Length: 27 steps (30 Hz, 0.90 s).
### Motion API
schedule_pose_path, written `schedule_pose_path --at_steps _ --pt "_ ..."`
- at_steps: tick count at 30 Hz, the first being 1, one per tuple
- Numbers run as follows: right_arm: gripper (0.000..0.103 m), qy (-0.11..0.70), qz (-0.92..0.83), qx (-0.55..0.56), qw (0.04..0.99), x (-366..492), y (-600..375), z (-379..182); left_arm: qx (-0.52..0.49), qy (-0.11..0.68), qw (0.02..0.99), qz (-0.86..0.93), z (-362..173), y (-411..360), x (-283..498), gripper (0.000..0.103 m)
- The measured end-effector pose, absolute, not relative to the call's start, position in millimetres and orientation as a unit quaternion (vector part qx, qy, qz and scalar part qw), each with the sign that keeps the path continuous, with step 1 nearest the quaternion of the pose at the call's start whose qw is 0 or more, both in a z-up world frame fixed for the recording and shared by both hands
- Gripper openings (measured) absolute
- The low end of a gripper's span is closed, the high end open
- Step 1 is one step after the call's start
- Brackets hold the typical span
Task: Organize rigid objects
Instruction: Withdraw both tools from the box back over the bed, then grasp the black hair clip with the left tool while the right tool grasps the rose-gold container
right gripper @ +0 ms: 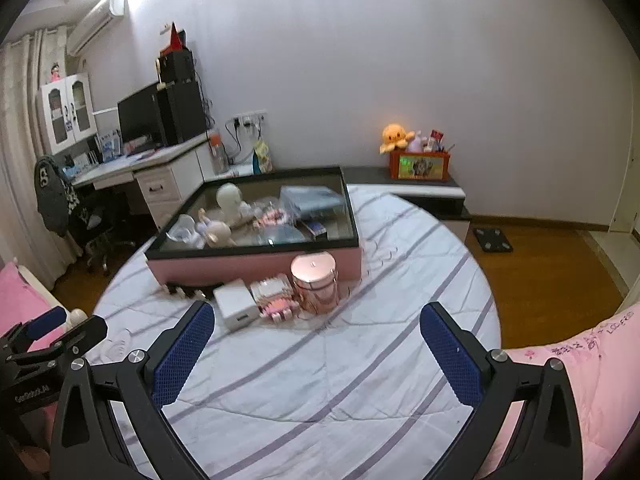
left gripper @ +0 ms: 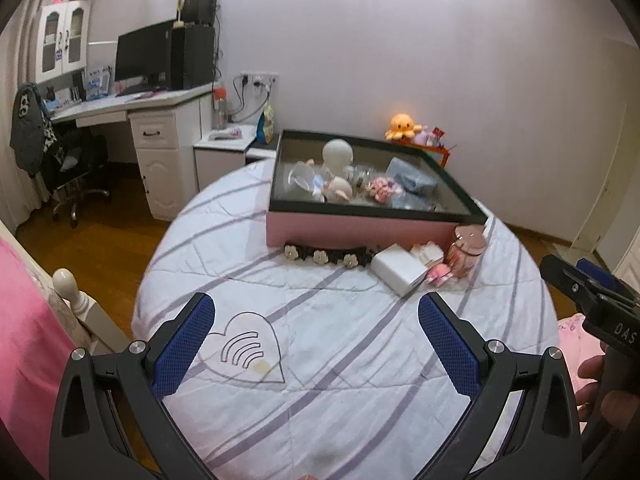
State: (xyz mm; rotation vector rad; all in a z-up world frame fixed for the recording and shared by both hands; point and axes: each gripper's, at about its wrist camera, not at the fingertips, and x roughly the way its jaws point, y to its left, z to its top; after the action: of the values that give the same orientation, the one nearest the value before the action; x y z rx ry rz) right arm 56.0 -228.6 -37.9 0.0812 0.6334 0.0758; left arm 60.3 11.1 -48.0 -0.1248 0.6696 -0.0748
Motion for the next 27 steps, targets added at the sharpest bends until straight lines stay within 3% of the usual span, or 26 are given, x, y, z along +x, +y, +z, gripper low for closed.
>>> schedule_pose_path --at_steps 21,24,25,27 --pt "0.101 0.390 0.056 0.033 0.919 167.3 -231.8 -95.2 -0.063 0.390 0.918 -0.039 -93.9 -4.1 149.5 0.103" --pt "0.084 0.405 0.065 0.026 0.912 178.9 -226.4 -103.1 -0.059 0.393 0.917 -0.038 -96.9 -5.4 157.0 0.103" --pt "0.065 0.409 0.070 0.026 0.909 181.3 -225.6 -105.7 -0.057 0.395 0.916 -0.036 -98.1 -6.0 159.4 0.103" --pt "0.049 0.413 0.078 0.027 0.907 183.1 -223.0 -111.1 -0.055 0.399 0.915 -0.036 -101.0 -7.6 165.6 0.103"
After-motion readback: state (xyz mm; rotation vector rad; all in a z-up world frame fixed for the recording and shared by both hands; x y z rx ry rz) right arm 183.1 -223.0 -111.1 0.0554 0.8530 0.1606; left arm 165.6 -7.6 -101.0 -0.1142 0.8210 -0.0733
